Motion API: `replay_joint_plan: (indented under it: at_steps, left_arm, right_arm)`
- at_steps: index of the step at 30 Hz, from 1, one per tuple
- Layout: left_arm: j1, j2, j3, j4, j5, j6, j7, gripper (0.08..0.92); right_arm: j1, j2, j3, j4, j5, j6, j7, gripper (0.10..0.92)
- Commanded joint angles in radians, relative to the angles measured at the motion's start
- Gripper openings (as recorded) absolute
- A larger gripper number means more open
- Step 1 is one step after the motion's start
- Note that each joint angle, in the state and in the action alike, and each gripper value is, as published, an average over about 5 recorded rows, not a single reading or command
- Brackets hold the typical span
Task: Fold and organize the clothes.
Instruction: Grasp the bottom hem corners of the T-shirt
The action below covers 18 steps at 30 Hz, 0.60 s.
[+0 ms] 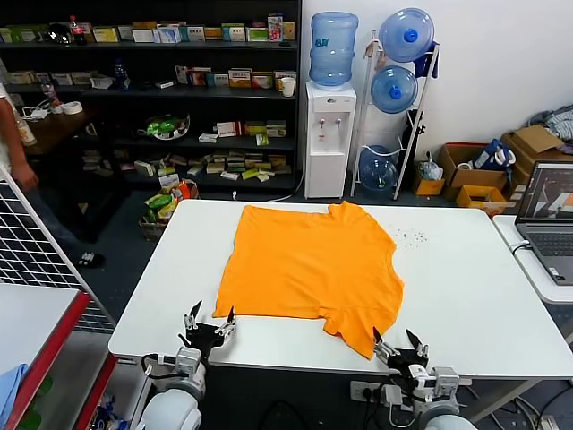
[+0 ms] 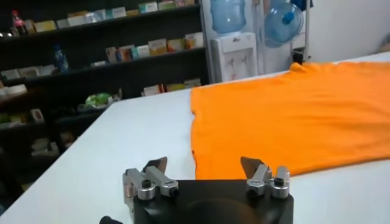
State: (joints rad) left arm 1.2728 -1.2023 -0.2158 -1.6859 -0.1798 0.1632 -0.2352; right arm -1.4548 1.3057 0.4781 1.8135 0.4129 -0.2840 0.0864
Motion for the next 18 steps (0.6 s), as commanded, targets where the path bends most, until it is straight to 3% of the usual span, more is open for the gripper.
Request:
replay_joint_plan:
  at_steps: [1, 18]
  left_arm:
    - [-0.045, 0.011, 0.027, 0.061, -0.024, 0.051, -0.003, 0.736]
    - [-0.03, 0.005, 0.033, 0.049, -0.031, 0.049, 0.005, 0.252]
  right_arm:
    - [0.026, 0.002, -0.017, -0.021, 0.0, -0.029, 0.01, 0.749]
    - [0.04, 0.017, -0.032, -0.042, -0.013, -0.037, 0.023, 0.247]
